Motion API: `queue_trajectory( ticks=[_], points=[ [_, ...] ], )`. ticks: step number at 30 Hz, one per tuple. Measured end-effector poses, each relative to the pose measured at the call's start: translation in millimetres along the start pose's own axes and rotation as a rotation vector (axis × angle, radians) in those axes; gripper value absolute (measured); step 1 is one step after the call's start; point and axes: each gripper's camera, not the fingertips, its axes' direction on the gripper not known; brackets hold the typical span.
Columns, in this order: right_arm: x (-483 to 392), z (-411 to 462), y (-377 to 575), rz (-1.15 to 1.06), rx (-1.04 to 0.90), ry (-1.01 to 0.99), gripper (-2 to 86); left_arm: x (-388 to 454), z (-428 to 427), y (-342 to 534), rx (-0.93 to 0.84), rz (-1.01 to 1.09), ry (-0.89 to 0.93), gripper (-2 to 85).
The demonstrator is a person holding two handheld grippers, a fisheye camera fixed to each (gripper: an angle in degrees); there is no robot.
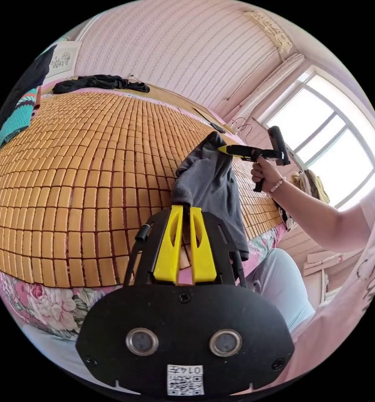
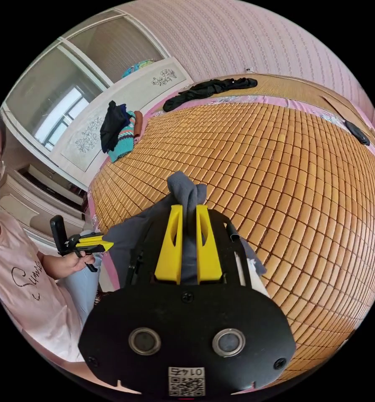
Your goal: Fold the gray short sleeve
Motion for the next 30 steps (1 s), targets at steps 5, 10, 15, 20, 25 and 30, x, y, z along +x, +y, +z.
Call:
queue_trajectory(
  ticks=[5, 10, 15, 20, 25, 30],
  points=[
    [-4, -61, 37, 0.045, 0.196, 0.047, 5.3, 38, -25, -16, 0.049, 0.16, 0.034, 1.3],
    [15, -131, 68, 0.097, 0.354, 0.175, 5.3, 102, -31, -50, 0.099, 0.336, 0.137, 1.0],
    [58, -205, 67, 0.186, 0.362, 0.302, 5.4, 168, 12, -111, 0.109, 0.338, 0.402, 0.9],
    [144, -248, -2, 0.317, 0.121, 0.528, 6.0, 222, 113, -190, 0.08, 0.271, 0.474, 2.0],
    [291, -192, -68, 0.571, -0.193, 0.805, 10.8, 246, 261, -241, -0.187, 0.126, 0.321, 7.6],
    [304, -119, -30, 0.548, -0.124, 0.69, 12.4, 217, 257, -229, -0.176, 0.192, 0.27, 8.0]
  ],
)
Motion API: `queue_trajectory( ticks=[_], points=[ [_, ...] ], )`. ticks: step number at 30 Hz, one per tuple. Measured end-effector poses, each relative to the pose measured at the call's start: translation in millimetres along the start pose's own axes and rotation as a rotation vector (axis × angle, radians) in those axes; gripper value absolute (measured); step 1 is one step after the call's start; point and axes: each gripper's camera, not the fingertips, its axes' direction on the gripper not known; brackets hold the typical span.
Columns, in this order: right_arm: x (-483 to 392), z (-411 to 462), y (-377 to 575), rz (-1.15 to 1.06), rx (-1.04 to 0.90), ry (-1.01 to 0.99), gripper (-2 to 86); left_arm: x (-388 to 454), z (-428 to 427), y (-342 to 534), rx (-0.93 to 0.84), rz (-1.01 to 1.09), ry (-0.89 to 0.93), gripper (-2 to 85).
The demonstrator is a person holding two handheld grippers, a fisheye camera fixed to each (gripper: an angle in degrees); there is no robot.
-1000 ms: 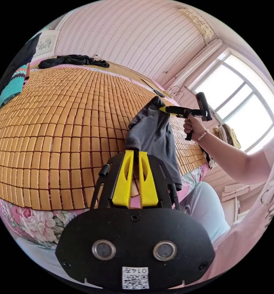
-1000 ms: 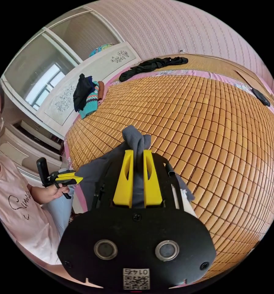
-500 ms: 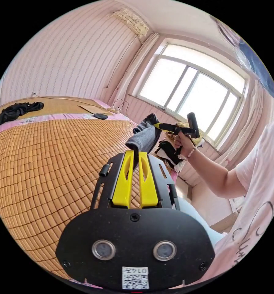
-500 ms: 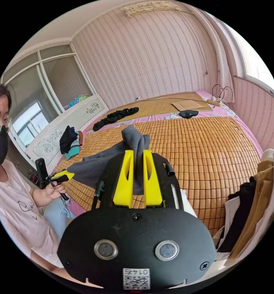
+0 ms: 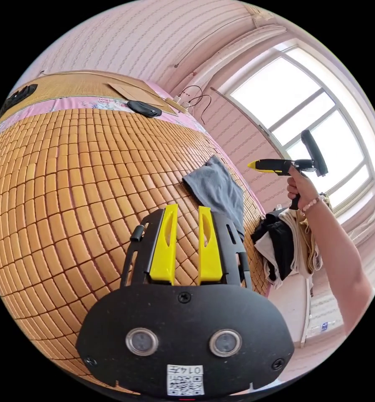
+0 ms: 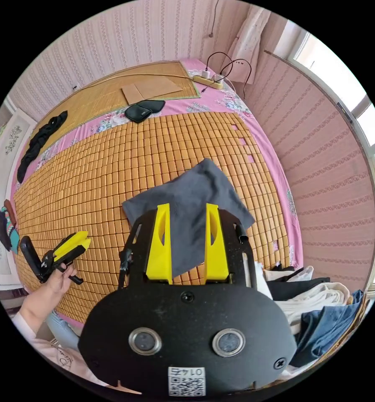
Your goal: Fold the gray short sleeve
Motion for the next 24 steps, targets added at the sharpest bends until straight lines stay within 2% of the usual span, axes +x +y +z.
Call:
queue_trajectory(
  ticks=[5, 8, 10, 13, 17, 21, 24],
  points=[
    [-37, 50, 93, -0.071, -0.001, -0.108, 12.5, 15, -88, 62, 0.083, 0.253, -0.056, 6.6],
    [-89, 55, 167, -0.167, 0.037, -0.077, 12.2, 26, -159, 121, 0.148, 0.379, -0.18, 6.5],
    [-137, 51, 221, -0.247, 0.089, -0.087, 11.9, 26, -201, 161, 0.15, 0.386, -0.267, 6.4],
    [-201, 54, 270, -0.354, 0.08, -0.209, 12.7, 15, -276, 228, 0.128, 0.314, -0.411, 6.4],
    [-302, 60, 306, -0.588, 0.035, -0.348, 13.5, -9, -395, 317, 0.132, 0.073, -0.645, 6.5],
    [-444, 47, 329, -0.907, 0.047, -0.433, 14.7, -33, -514, 392, 0.234, -0.157, -0.797, 6.7],
    [-544, 31, 338, -1.072, 0.111, -0.479, 15.6, -56, -576, 429, 0.293, -0.211, -0.877, 7.5]
  ],
)
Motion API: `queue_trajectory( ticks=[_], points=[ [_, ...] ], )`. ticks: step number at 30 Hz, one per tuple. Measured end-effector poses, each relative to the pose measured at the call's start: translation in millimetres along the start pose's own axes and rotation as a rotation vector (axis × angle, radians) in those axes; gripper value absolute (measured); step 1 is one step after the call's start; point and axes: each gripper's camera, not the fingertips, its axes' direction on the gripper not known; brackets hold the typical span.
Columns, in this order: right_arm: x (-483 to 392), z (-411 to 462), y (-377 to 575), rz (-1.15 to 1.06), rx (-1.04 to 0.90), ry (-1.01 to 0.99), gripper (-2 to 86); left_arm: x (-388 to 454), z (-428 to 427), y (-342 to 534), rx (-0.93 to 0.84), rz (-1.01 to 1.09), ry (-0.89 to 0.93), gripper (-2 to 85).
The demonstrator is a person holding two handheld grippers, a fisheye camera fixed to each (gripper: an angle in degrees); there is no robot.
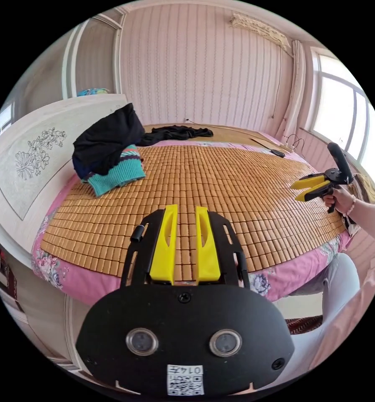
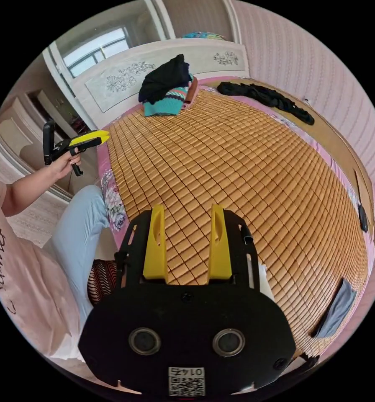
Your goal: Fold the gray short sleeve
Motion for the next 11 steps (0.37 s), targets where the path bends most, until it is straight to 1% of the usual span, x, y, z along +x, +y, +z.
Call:
queue_trajectory(
  ticks=[4, 7, 9, 11],
  points=[
    [-54, 46, -112, -0.179, 0.014, 0.049, 17.6, -80, -5, -9, 0.025, -0.11, -0.09, 8.1],
    [-72, 76, -186, -0.226, 0.046, 0.083, 18.2, -135, 3, -35, 0.09, -0.163, -0.131, 8.6],
    [-76, 96, -228, -0.228, 0.048, 0.112, 17.9, -174, 20, -63, 0.106, -0.203, -0.182, 10.2],
    [-76, 116, -266, -0.217, 0.054, 0.134, 17.2, -202, 38, -83, 0.104, -0.252, -0.181, 11.4]
  ],
)
